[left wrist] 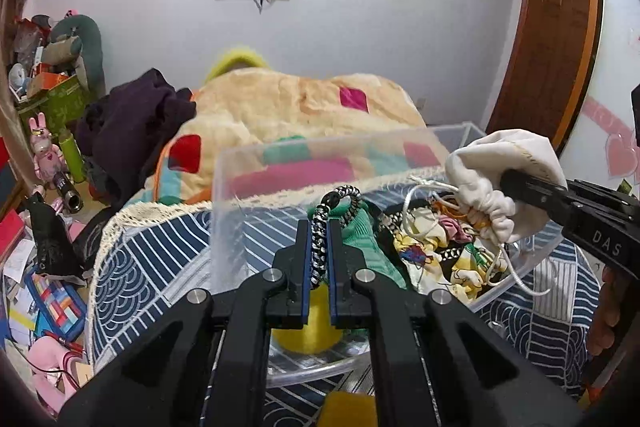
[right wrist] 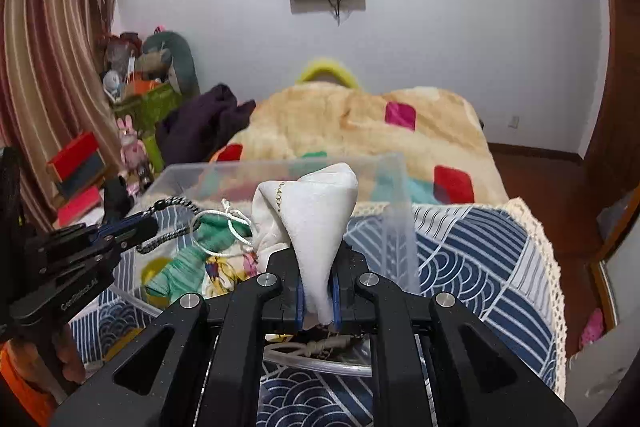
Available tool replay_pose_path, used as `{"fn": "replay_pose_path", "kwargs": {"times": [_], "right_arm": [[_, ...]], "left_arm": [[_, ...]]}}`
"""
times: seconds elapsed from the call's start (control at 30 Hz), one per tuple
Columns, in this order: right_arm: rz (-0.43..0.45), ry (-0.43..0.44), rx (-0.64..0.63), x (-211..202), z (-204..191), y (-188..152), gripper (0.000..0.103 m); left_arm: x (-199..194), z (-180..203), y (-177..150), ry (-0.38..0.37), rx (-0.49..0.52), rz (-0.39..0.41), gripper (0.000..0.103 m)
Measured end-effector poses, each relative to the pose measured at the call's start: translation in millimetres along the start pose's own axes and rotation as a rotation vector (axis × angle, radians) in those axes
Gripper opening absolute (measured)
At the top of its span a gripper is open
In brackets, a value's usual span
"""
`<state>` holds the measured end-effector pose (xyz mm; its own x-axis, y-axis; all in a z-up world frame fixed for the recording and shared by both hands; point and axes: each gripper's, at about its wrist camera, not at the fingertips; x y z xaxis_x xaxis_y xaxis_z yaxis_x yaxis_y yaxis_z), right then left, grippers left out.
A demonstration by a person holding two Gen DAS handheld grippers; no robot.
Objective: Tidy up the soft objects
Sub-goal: 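Drop the chain into the box with left tool while right tool drops white bag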
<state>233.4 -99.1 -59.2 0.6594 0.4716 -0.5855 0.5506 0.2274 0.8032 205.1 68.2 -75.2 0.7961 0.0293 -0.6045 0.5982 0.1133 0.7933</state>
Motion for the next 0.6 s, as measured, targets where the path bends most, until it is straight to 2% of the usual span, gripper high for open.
{"fn": "replay_pose_path", "kwargs": {"times": [0.2,0.43,0.47,0.6], "right_arm": [[-0.051,-0.02,-0.017,2.9,-2.2,-2.8,0.012],[-0.066,-0.032,-0.053,-10.8,-4.6,-1.7,0.019],[-0.063,-0.031,-0.061,-16.2,-5.0,-2.4,0.023],[-0.025,-0.034,-0.089,-28.0,-11.5,-5.6,0.041]], "left_arm": [[1.6,10.7,-6.5,0.005,0.043,-0.023,0.006],[-15.7,13.6,-9.7,-0.02,0.032,-0.016,0.024],[-19.9,14.2,-10.0,-0.023,0.032,-0.011,0.025],[-38.3,14.0,-9.9,-0.033,0.026,0.018,0.043]]}}
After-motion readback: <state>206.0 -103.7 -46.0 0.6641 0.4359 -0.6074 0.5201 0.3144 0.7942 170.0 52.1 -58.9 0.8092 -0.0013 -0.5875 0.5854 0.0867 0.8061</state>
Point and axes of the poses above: each gripper's, at about its wrist camera, not at the fingertips, and x roughly the way its jaws point, z to its right, y to its top, and after that the axes turned 4 degrees about y, right-handed
